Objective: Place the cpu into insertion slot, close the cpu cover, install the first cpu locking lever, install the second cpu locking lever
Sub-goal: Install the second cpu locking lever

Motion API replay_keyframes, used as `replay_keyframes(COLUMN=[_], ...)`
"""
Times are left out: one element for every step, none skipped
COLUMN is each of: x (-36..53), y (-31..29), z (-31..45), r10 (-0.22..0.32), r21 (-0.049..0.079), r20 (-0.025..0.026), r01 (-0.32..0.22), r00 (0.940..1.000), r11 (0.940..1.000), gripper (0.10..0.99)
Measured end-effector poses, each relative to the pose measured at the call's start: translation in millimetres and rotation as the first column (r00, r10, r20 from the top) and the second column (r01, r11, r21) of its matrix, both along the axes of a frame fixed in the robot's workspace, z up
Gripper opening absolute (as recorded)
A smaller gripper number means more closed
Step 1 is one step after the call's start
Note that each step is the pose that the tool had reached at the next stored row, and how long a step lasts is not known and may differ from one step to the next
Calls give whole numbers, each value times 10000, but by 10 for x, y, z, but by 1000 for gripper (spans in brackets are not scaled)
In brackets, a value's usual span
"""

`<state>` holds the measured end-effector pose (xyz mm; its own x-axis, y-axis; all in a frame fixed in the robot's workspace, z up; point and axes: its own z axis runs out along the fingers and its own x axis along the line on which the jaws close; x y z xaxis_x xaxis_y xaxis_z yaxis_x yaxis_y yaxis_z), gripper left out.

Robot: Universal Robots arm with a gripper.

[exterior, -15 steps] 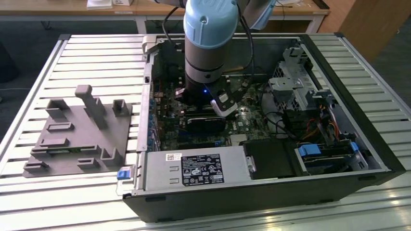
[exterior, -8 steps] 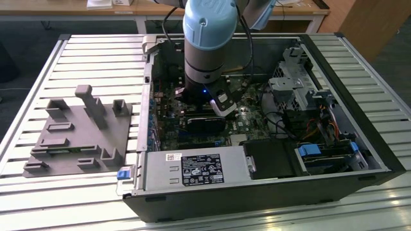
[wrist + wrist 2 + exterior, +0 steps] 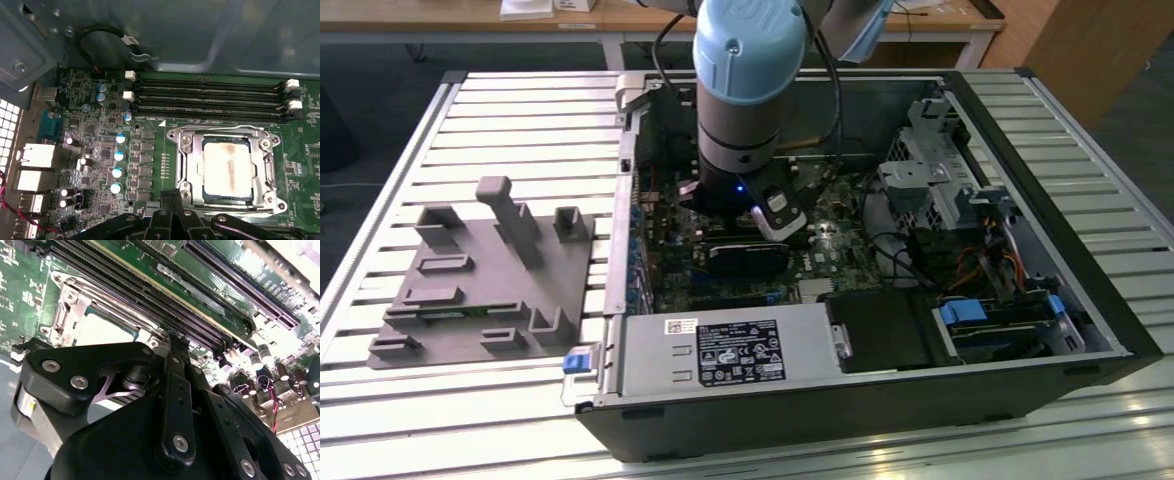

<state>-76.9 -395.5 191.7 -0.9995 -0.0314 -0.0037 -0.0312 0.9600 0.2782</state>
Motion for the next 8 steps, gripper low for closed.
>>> replay_keyframes(x=[-4, -6, -6, -7, -7, -7, -7, -7], y=[4, 6, 6, 6, 7, 7, 7, 6], z=[-5, -10, -13, -13, -14, -14, -12, -4], r10=[1, 1, 2, 2, 1, 1, 0, 1], r21=[4, 13, 27, 39, 46, 49, 51, 53], r20=[-1, -2, -1, -2, -1, -1, -1, 0], r01=[-1, -1, -2, -2, -1, -1, 0, -1], r00=[10000, 10000, 10000, 10000, 10000, 10000, 10000, 10000], r11=[10000, 10000, 10000, 10000, 10000, 10000, 10000, 10000], gripper=[106, 106, 106, 106, 106, 106, 106, 106])
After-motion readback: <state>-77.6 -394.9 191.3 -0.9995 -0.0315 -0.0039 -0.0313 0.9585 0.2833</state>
